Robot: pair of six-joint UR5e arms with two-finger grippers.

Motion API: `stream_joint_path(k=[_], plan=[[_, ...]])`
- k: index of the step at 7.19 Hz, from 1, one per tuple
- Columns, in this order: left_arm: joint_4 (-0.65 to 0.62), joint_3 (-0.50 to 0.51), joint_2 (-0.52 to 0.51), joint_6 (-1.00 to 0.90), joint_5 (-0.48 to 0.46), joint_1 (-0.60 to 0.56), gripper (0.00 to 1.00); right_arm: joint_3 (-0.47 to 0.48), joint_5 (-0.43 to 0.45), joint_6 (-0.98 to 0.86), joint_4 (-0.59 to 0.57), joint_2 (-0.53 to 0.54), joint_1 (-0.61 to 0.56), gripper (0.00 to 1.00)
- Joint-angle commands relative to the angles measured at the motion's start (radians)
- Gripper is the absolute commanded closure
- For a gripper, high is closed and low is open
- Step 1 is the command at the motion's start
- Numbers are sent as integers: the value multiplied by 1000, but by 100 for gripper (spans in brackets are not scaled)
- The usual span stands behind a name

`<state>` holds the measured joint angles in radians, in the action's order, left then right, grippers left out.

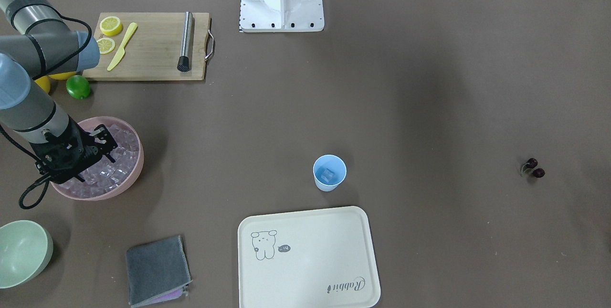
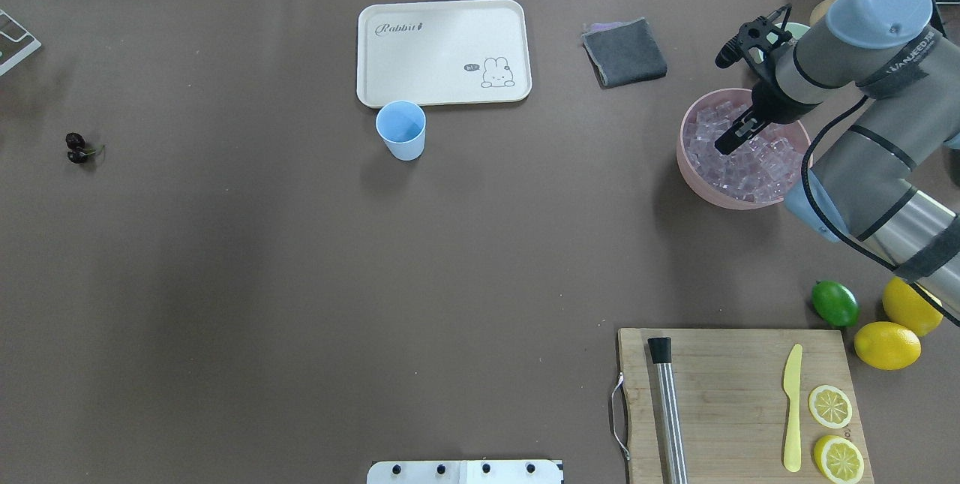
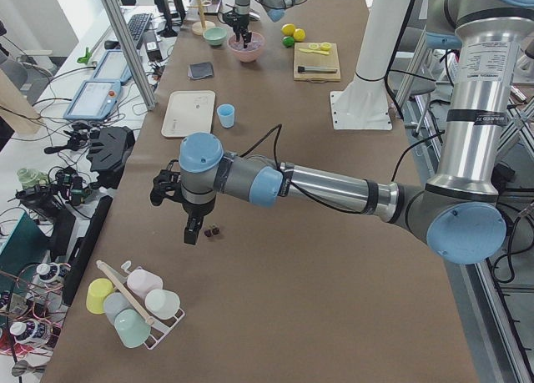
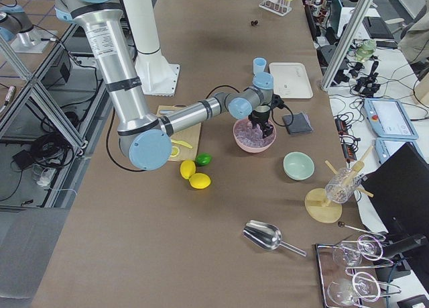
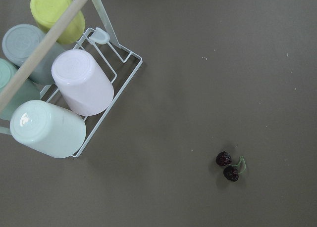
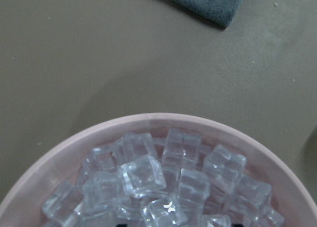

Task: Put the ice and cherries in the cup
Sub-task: 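Lower the right gripper into the bowl and grasp another ice cube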

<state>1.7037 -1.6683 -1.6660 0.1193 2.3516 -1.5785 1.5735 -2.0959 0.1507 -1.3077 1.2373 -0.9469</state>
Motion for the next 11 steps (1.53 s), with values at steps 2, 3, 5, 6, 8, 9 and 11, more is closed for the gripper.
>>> stream_joint_path(k=[2,3,5,6,8,9,11], plan=[[11,5,-2,-1,0,0,2,-23,39,3,5,-4,34,28],[28,12,2,0,0,0,2,-24,39,1,5,1,34,40],[28,5,6,0,0,0,2,-13,37,4,5,2,31,73],[28,5,6,0,0,0,2,-10,34,6,5,5,25,80],[28,7,6,0,0,0,2,-10,30,7,5,5,8,94],[28,5,6,0,0,0,2,-1,25,7,4,5,-1,98],[28,2,6,0,0,0,2,60,23,15,-12,22,-13,100]])
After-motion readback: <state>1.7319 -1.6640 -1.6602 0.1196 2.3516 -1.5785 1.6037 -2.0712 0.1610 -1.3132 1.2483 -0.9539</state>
